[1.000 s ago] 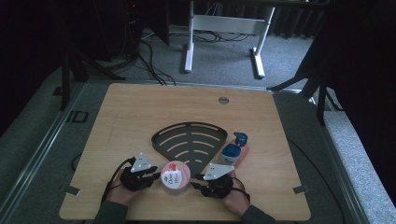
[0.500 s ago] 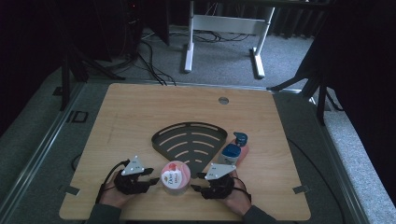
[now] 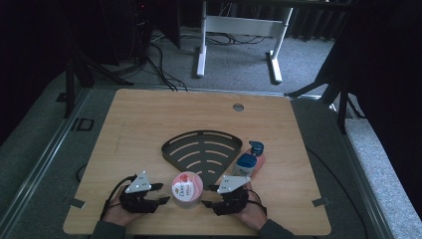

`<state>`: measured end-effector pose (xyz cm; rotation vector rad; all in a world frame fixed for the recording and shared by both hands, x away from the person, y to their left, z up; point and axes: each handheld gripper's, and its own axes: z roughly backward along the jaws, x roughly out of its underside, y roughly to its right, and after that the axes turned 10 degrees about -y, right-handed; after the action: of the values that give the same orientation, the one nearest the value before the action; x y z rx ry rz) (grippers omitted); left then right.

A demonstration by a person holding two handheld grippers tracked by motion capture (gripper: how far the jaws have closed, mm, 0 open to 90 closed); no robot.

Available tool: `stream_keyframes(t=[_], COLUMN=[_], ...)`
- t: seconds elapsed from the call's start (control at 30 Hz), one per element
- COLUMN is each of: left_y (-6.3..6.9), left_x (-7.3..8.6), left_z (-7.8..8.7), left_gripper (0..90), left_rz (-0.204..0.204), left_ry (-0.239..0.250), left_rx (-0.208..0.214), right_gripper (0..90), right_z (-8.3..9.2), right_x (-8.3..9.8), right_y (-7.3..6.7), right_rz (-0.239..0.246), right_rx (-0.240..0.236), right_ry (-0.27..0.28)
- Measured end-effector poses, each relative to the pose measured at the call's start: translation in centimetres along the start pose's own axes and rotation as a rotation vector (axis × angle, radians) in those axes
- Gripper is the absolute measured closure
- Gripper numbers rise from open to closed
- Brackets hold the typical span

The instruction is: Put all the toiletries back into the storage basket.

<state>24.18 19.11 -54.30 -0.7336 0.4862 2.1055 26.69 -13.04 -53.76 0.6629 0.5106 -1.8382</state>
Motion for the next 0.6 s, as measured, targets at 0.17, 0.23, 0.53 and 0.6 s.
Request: stream_keyframes(t=[0.17,0.23,0.53,0.6], left_y=[0.6,0.9,1.7,1.9], left_x=[-0.2,-0.3,-1.1,-1.3], left_z=[-0.2,-0.2,-1.1,-1.3], left_gripper=[37.5,35.1,33.4,32.0], left_rz=[-0.032,-0.048,-0.102,-0.108], left_ry=[0.004,0.002,-0.02,-0.019], left_rx=[0.01,0.026,0.045,0.048], right_gripper=[41.2,40.4,37.6,36.5], right_z=[-0.1,-0.1,-0.3,-0.4], right_x=[-0.1,-0.2,-0.5,-0.5], right_y=[-0.1,-0.1,-0.1,-0.1], right_rz=[0.005,0.01,0.016,0.015], right_rx=[-0.019,-0.022,-0.045,-0.047], right_ry=[0.009,0.012,0.026,0.024])
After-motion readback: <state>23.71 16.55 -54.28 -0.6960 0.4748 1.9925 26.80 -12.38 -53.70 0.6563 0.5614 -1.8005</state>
